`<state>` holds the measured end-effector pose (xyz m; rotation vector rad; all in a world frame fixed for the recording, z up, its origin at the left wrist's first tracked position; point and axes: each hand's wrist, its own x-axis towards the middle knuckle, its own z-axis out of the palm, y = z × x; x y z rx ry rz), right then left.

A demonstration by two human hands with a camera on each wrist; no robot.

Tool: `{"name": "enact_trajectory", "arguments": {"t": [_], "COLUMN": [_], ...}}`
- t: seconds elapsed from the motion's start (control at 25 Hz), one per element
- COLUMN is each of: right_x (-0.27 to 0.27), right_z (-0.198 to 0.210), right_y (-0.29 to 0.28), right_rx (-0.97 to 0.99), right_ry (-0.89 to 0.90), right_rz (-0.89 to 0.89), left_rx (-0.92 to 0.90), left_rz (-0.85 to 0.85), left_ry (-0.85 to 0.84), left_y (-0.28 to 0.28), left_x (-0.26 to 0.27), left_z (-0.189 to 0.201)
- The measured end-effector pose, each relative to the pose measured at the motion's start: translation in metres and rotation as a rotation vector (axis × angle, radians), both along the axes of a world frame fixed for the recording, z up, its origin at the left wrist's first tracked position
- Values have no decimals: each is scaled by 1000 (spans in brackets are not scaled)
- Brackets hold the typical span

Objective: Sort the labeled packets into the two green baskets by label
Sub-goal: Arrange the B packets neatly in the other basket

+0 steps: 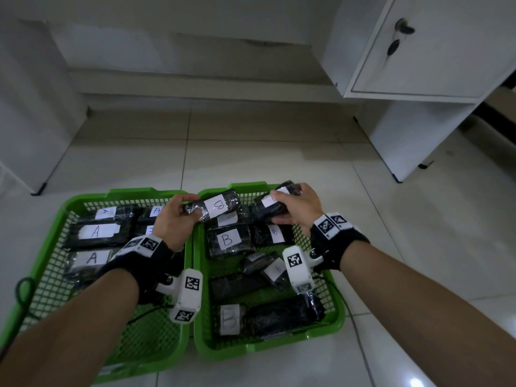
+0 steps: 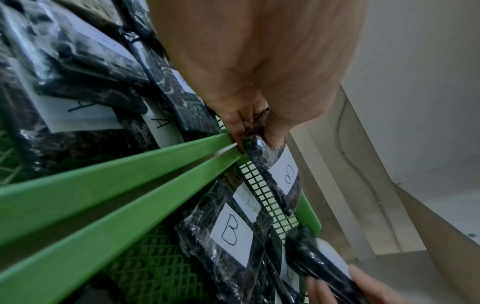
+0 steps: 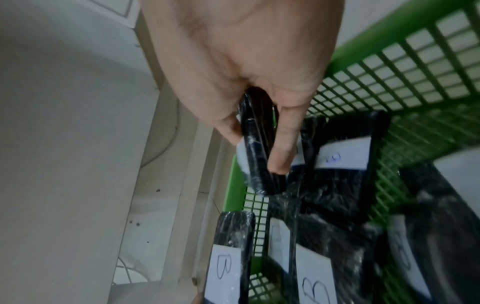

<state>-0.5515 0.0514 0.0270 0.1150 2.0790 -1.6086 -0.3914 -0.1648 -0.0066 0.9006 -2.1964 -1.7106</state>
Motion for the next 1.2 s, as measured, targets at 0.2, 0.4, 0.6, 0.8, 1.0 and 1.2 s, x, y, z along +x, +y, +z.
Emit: {"name": "enact_trajectory", "arguments": {"t": [0.2, 0.4, 0.6, 0.8, 1.0, 1.2], "right_x": [3, -1, 3, 6, 3, 3], "right_z": [-24, -23, -22, -29, -30, -32], "right_y": [-11, -4, -3, -11, -13, -13], "right_rx": [-113, 809, 885, 963, 979, 898], "right_ry": [-268, 400, 784, 937, 1018, 1001], "right_rz": [-162, 259, 623, 699, 777, 761], "left_rx": [-19, -55, -76, -107, -110, -99], "left_rz": [-5, -15, -9, -36, -48, -55], "left_ry": [1, 8, 2, 4, 0, -17], "left_y": [-3, -4, -6, -4, -2, -2], "left_x": [0, -1, -2, -1, 1, 1], "left_z": [-5, -7, -10, -7, -4, -1]}}
